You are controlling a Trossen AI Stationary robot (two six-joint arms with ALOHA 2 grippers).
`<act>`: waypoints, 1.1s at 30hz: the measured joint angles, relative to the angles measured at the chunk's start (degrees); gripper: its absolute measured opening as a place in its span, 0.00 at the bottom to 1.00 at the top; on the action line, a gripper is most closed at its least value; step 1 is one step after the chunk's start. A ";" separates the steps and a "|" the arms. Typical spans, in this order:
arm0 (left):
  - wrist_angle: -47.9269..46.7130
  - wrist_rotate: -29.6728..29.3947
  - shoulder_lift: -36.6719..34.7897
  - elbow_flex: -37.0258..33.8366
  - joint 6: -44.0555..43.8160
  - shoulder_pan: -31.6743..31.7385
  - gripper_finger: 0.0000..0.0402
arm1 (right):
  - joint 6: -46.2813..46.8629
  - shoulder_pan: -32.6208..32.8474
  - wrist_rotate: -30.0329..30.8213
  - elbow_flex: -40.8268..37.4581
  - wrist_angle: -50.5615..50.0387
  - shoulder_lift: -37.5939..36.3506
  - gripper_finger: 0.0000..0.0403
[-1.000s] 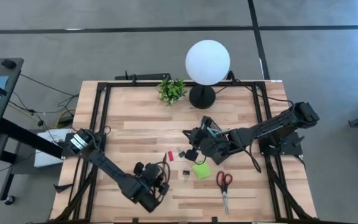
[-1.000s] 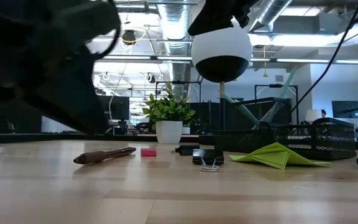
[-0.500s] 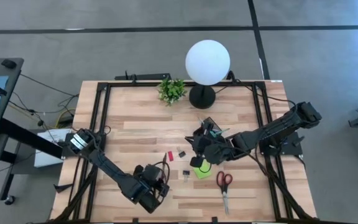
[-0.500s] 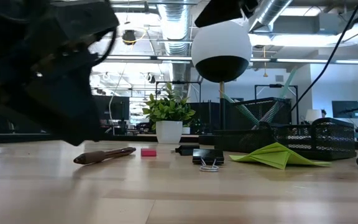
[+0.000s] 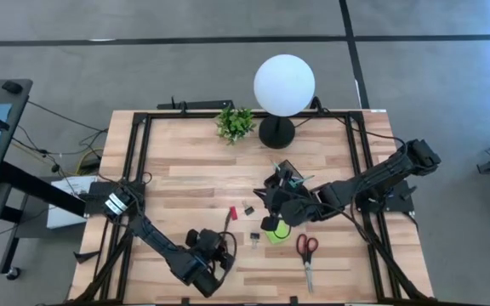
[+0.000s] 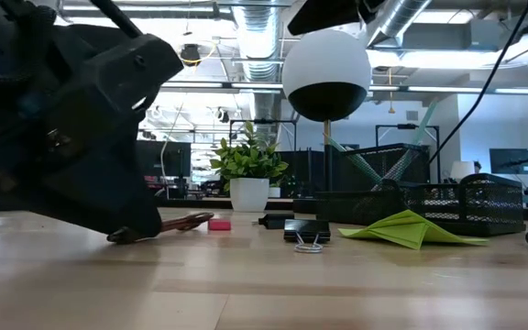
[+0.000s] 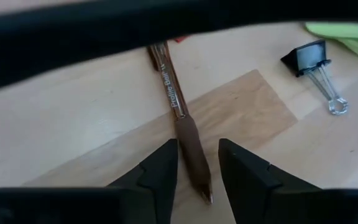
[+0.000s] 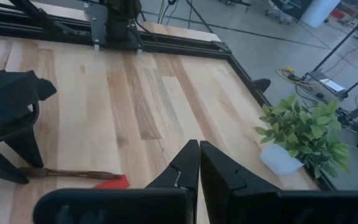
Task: Pick and place office supplies into organizer
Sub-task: Put the brown ballpoint pen into the desk organizer
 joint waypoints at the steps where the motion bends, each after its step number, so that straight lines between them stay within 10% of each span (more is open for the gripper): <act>1: -1.14 0.75 0.02 0.31 -0.06 0.02 0.28 | 0.00 0.00 0.01 0.00 -0.06 0.00 0.02; 23: -9.17 0.99 -0.11 1.10 4.25 2.70 0.04 | 0.75 6.60 0.05 0.00 -2.68 -4.51 0.02; 33: -41.88 2.74 -5.66 15.54 12.52 4.52 0.03 | 16.03 19.36 0.16 0.03 -19.93 -12.35 0.02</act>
